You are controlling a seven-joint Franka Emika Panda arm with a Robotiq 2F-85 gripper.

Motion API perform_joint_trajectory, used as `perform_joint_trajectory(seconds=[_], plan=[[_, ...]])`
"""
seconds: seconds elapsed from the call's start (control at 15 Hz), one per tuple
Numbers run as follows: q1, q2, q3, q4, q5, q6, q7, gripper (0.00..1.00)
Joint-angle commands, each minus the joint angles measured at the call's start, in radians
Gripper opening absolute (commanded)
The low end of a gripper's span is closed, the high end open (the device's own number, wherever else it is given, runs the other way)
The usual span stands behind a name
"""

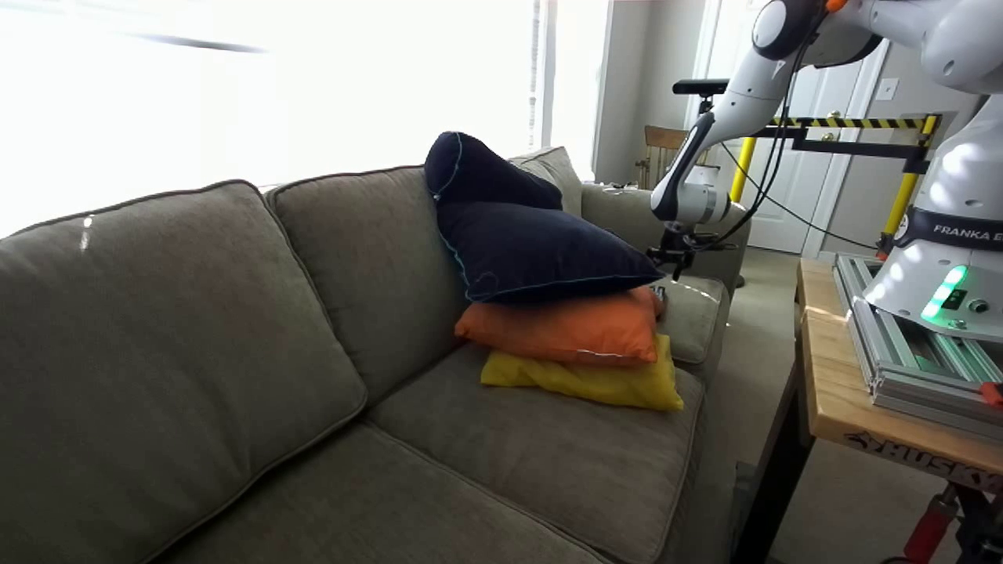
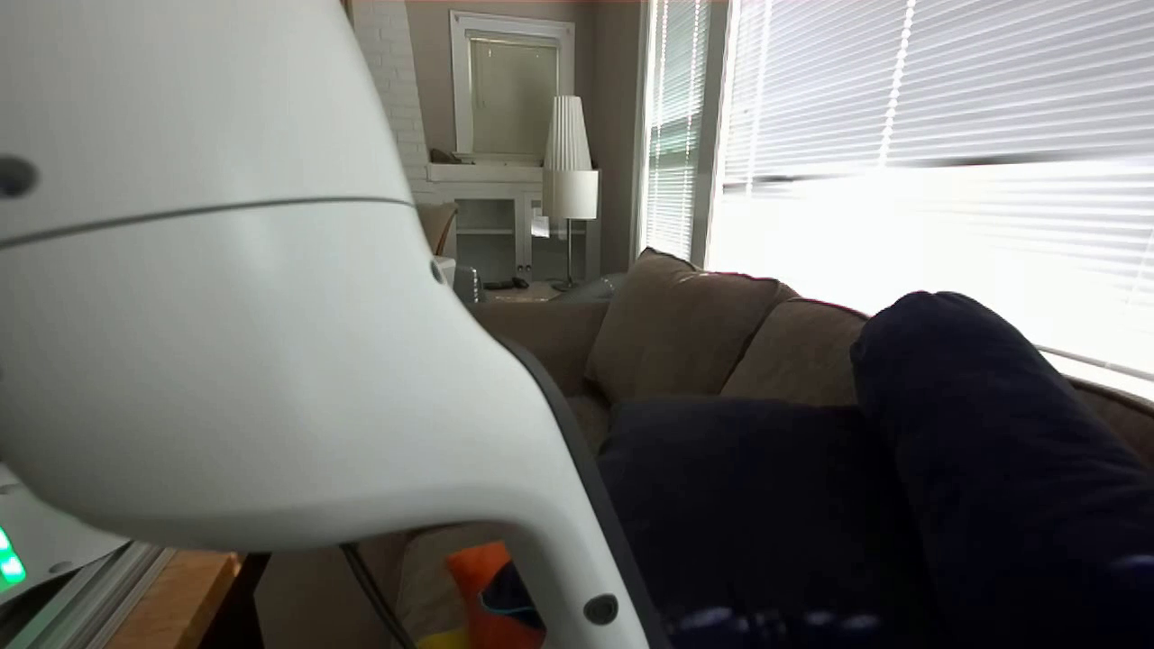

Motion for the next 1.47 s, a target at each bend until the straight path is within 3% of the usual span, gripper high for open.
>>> perform_joint_trajectory(seconds=[0.0, 0.13, 0.27, 0.47, 0.6, 0.93, 1.4], plan=[[0.039, 0.047, -0.022, 0.046, 0.015, 0.065, 0.16, 1.0], [0.088, 0.065, -0.053, 0.053, 0.044, 0.119, 0.27, 1.0], [0.167, 0.071, -0.13, 0.053, 0.065, 0.116, 0.384, 1.0], [0.288, 0.087, -0.257, 0.048, 0.088, 0.058, 0.509, 1.0], [0.321, 0.1, -0.29, 0.057, 0.085, -0.002, 0.538, 1.0], [0.266, 0.115, -0.223, 0.099, 0.076, -0.081, 0.502, 1.0], [0.236, 0.173, -0.192, 0.186, 0.063, -0.091, 0.474, 1.0]])
